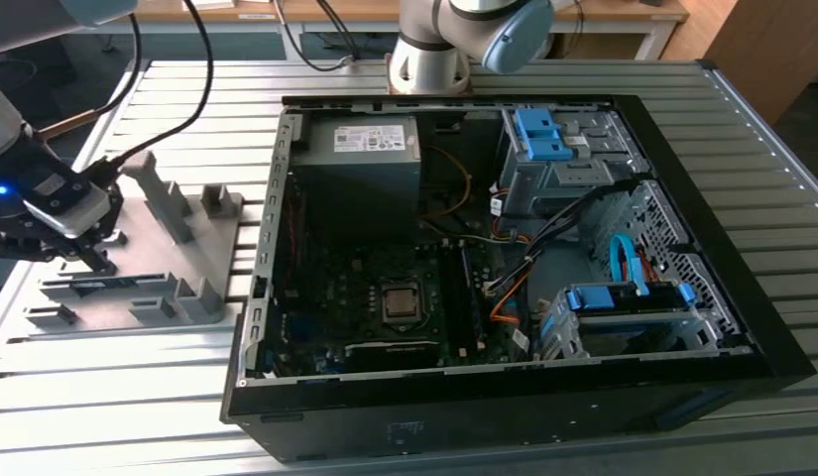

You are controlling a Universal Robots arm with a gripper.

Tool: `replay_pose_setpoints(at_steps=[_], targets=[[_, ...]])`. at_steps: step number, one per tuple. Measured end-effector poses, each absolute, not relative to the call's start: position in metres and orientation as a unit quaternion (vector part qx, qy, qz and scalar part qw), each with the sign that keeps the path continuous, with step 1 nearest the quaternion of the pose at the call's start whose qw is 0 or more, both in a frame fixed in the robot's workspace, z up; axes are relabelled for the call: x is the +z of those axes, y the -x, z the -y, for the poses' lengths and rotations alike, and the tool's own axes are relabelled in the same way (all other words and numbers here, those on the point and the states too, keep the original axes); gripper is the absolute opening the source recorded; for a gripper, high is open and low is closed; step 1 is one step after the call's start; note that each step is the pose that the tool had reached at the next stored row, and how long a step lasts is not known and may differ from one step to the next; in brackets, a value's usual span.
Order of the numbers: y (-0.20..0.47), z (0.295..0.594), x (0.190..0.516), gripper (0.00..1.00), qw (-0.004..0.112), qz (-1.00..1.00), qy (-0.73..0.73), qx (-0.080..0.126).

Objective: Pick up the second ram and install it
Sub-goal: 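Pick up the second ram and move it above second insertion slot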

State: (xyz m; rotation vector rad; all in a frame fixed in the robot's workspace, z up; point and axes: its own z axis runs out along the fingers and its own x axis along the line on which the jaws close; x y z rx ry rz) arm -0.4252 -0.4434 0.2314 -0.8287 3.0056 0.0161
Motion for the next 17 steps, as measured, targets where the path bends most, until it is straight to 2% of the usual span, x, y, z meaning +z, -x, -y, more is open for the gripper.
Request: replay_pose_setpoints(at_steps=[17], targets=[[0.4252, 0.4434, 0.2312, 0.1, 0.011, -0.921, 0.39, 0.007]])
